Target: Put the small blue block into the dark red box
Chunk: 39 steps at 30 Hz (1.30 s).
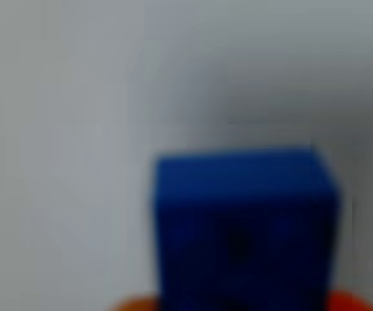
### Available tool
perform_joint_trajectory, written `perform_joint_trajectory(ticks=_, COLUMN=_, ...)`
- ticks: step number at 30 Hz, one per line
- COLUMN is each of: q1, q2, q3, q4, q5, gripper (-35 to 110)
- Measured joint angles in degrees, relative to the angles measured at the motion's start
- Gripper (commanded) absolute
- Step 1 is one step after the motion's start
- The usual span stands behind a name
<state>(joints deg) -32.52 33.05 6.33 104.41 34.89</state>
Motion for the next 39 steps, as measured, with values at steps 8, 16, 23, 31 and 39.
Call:
perform_joint_trajectory(ticks=8, q1=7.3, q2=28.6, q3=27.5, q4=0.0, q5=-4.8, gripper=0)
perform_joint_trajectory(ticks=16, q1=24.5, q2=60.0, q3=54.1, q4=-0.1, q5=-13.1, gripper=0)
perform_joint_trajectory(ticks=23, q1=46.1, q2=83.7, q3=72.4, q4=-4.9, q5=-22.3, gripper=0)
perform_joint_trajectory(ticks=31, q1=63.2, q2=88.2, q3=89.2, q4=-21.1, q5=-26.1, gripper=0)
perform_joint_trajectory(ticks=39, q1=70.8, q2=77.5, q3=96.2, q4=-38.3, q5=-26.8, gripper=0)
